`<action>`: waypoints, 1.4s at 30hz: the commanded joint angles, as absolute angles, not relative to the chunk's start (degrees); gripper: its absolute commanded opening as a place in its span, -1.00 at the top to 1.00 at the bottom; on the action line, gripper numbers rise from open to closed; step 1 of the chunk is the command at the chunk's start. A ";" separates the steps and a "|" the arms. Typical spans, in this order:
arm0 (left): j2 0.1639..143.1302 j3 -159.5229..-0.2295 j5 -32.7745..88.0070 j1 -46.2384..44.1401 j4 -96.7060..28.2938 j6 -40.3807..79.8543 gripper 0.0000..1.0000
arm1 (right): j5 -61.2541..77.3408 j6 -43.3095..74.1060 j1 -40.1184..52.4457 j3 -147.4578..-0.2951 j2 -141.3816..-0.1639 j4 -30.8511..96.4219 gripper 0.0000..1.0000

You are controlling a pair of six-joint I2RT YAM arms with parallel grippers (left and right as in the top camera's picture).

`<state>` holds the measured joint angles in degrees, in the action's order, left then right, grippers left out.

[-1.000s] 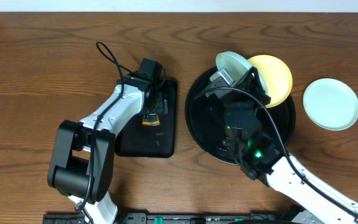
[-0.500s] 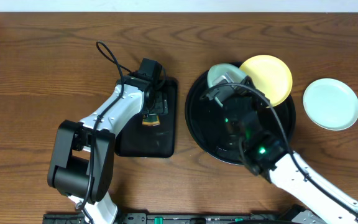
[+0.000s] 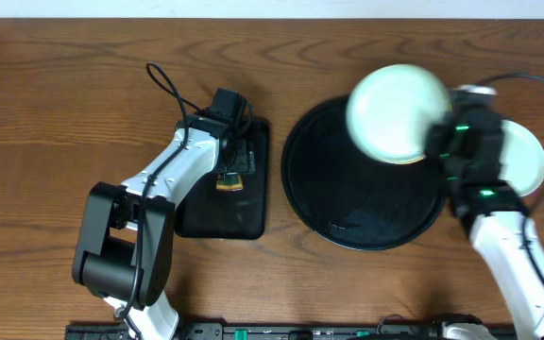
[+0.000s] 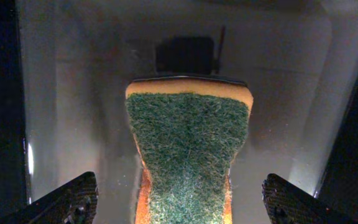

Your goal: Clean dirty plates on tray and stack at the side

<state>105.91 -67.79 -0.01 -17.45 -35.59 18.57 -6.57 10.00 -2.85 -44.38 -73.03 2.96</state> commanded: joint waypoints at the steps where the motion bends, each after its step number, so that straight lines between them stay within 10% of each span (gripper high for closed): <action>1: 106.50 -67.35 -0.69 -17.43 -35.70 18.02 -0.71 | -4.69 17.78 -12.95 -44.99 -73.54 2.85 0.98; 19: 106.50 -67.35 -0.69 -17.43 -35.70 18.02 -0.72 | -1.61 23.75 -35.27 -44.99 -97.97 -8.32 0.97; 26: 106.50 -67.35 -0.69 -17.43 -35.70 18.02 -0.71 | 9.13 16.62 -35.22 -45.12 -96.27 -7.55 0.42; 42: 106.50 -67.35 -0.69 -17.43 -35.70 18.02 -0.71 | 13.19 -2.52 -19.55 -72.60 -86.80 33.39 0.24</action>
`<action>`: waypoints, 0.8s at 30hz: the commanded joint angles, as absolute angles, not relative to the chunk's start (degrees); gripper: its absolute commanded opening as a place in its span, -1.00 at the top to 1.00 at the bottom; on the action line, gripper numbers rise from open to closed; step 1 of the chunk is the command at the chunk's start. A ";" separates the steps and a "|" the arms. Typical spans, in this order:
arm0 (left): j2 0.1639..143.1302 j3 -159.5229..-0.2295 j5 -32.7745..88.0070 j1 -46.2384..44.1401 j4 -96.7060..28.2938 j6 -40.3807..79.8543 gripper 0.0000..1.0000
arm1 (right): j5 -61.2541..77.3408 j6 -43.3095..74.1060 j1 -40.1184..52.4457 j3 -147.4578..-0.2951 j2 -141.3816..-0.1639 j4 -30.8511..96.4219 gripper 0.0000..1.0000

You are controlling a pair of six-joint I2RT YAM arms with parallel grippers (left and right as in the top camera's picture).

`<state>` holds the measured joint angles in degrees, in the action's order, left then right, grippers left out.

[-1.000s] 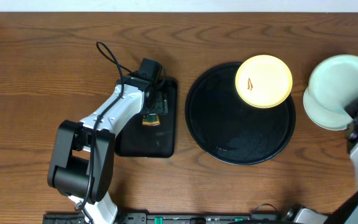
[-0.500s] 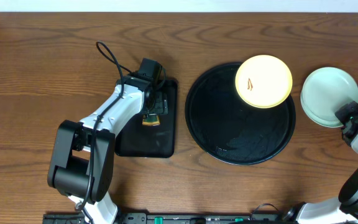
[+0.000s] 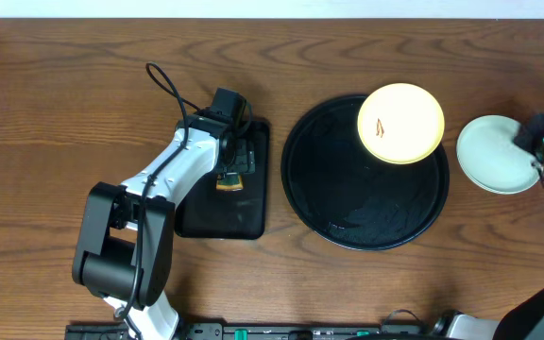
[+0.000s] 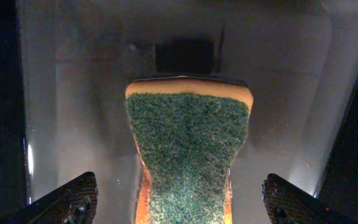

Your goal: Clean dirty plates on tray and stack at the side

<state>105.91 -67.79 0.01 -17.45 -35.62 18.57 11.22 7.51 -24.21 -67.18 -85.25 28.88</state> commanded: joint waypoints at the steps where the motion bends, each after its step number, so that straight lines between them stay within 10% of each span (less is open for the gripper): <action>1: 106.50 -67.35 -0.69 -17.43 -35.70 18.02 -0.71 | 12.19 -3.86 -17.67 -75.77 -88.44 36.97 0.21; 15: 106.50 -67.35 -0.69 -17.43 -35.70 18.02 -0.71 | 9.98 -11.68 -11.53 -86.96 -110.56 34.39 0.03; 24: 106.50 -67.35 -0.69 -17.43 -35.70 18.02 -0.72 | 16.51 -15.05 -11.51 -86.94 -117.30 32.01 0.54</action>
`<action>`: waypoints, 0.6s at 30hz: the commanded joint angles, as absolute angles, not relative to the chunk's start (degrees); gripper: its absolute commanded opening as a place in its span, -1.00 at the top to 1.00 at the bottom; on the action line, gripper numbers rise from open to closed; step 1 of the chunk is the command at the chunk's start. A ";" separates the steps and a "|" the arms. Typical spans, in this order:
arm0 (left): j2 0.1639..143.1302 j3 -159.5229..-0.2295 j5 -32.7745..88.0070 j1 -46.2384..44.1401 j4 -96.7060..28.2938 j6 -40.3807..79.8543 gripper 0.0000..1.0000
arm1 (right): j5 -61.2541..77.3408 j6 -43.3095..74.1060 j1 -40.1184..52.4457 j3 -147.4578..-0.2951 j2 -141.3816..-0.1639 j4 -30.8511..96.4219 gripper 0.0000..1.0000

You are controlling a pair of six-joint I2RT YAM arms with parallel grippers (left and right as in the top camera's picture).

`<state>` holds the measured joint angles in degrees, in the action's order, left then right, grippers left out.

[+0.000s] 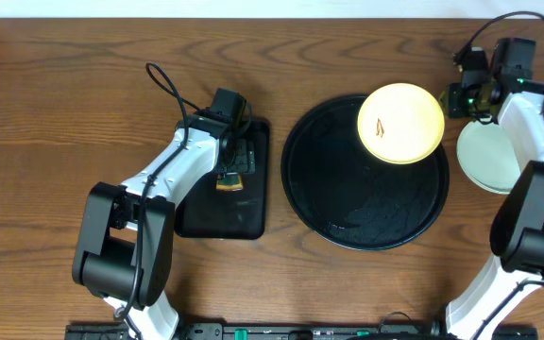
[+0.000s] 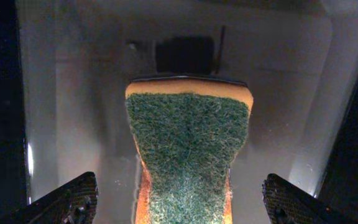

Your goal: Clean dirty plates on tray and stack at the side

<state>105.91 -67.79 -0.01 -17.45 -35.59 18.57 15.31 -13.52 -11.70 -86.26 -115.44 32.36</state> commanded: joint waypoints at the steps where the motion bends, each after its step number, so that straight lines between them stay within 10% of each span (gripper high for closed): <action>1: 106.50 -67.35 -0.69 -17.43 -35.70 18.02 -0.71 | 15.64 -15.05 -11.51 -86.94 -117.84 31.88 0.56; 18: 106.50 -67.35 -0.69 -17.43 -35.70 18.02 -0.71 | 15.16 -15.03 -11.16 -86.89 -119.92 35.46 0.97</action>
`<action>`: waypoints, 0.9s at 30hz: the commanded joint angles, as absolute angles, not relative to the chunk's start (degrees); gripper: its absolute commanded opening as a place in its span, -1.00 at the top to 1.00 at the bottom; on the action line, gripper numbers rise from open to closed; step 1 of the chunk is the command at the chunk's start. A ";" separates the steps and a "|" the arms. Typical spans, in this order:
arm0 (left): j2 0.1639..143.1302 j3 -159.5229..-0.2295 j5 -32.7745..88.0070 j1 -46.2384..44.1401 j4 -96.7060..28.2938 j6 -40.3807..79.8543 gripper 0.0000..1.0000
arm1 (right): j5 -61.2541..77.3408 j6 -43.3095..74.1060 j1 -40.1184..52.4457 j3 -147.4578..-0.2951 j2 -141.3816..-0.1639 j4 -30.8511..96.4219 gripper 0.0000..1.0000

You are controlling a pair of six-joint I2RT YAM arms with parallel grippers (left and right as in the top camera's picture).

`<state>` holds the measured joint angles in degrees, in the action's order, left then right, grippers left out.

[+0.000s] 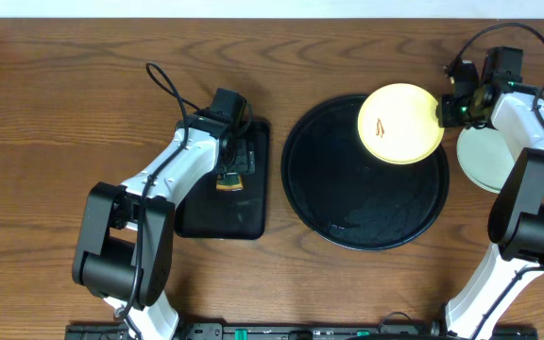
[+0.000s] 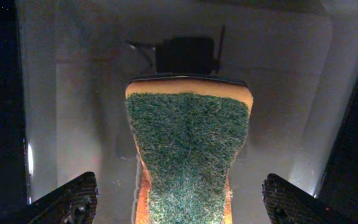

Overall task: Clean dirty plates on tray and stack at the side
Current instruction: 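Grip the yellow plate rim with right gripper and slide it to tray center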

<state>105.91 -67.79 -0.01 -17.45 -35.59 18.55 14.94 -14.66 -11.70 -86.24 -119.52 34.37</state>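
A yellow plate (image 1: 399, 123) with a small orange stain (image 1: 380, 127) lies in the upper right of the round black tray (image 1: 348, 194). My right gripper (image 1: 447, 106) sits at the plate's right rim and looks open. A pale plate (image 1: 487, 162) lies on the table to the right of the tray. My left gripper (image 2: 176, 199) hangs open over a green-topped orange sponge (image 2: 188, 149), a finger on each side and clear of it. Overhead, the sponge (image 1: 230, 179) lies in the small rectangular black tray (image 1: 225, 222).
The wet-looking floor of the small tray (image 2: 67, 99) surrounds the sponge. The left arm (image 1: 163, 179) reaches across the table's left half. Cables loop above both arms. The table's back edge runs along the top of the overhead view.
My right gripper has moved from above the pale plate leftwards to the yellow plate's right rim. The left gripper, the sponge and both plates have not moved.
First my right gripper held the pale plate up over the round tray, hiding the yellow one. Then the pale plate lay on the table to the right, the arm at the frame's edge. The gripper then stood behind that plate, and now at the yellow plate.
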 commanded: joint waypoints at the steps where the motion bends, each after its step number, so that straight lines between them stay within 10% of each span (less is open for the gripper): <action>1: 106.50 -67.35 -0.69 -17.43 -35.70 18.02 -0.71 | 15.44 -15.00 -11.09 -86.89 -119.90 36.29 0.98; 27: 106.50 -67.35 -0.69 -17.43 -35.70 18.02 -0.72 | 13.69 2.50 -5.21 -86.76 -115.55 62.61 0.97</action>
